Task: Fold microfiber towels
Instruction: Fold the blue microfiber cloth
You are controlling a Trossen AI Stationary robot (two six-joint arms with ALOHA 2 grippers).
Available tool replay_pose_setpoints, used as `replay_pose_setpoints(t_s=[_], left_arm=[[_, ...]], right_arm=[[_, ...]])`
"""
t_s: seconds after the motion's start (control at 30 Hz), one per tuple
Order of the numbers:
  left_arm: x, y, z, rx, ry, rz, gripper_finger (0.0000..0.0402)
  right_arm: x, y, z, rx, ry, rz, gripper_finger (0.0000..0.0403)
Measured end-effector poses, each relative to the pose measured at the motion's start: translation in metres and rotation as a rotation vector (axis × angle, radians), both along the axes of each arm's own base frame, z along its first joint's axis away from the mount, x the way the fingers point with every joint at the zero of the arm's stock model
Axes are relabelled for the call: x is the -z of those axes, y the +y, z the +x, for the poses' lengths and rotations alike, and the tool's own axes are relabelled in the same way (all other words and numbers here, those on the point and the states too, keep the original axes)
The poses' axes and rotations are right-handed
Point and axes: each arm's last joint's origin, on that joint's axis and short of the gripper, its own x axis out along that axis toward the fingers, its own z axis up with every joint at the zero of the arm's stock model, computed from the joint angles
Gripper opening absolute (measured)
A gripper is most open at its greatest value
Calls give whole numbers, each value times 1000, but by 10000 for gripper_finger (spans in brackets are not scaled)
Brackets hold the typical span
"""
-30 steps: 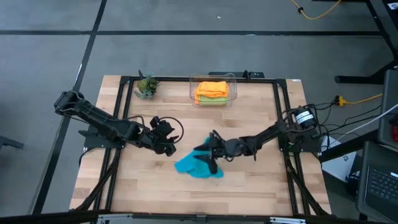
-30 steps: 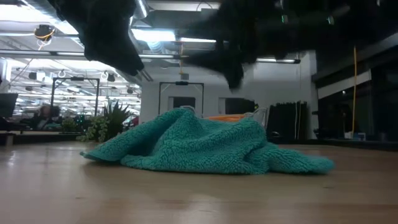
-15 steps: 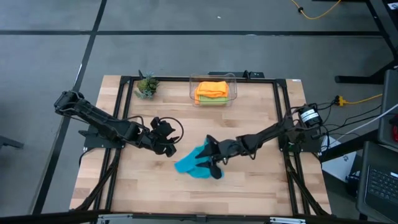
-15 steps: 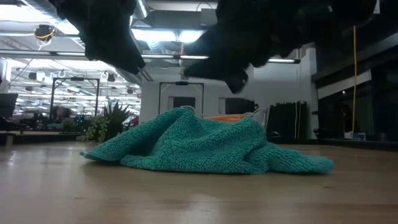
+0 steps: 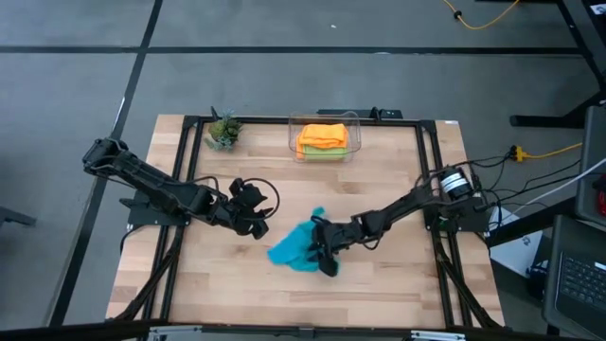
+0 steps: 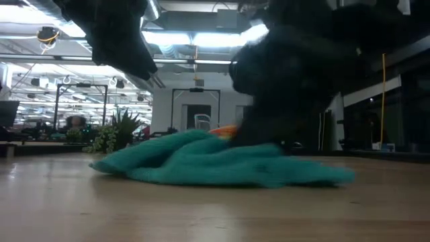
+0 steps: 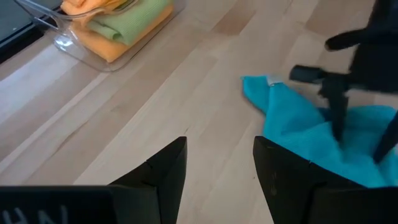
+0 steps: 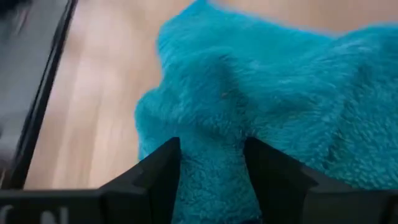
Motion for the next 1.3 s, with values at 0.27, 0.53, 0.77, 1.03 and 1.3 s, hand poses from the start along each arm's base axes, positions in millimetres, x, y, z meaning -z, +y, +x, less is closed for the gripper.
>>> replay_pose_setpoints(t_s=[0.27, 0.53, 0.77, 1.03, 1.3], left_arm=[[-1, 0, 1, 0, -16, -6, 180], [-1, -1, 1, 8, -16, -15, 180], [-1, -2, 1, 18, -12, -20, 180], [-1, -2, 1, 19, -10, -19, 180], [-1, -3, 1, 19, -16, -21, 180]], right_arm=[[29, -5, 32, 555, -130, 24, 186], [-15, 12, 57, 93, -164, 36, 186], [-51, 9, 62, -54, -146, -34, 186], [-49, 9, 67, 26, -177, -117, 186], [-27, 13, 78, 8, -240, -129, 186]])
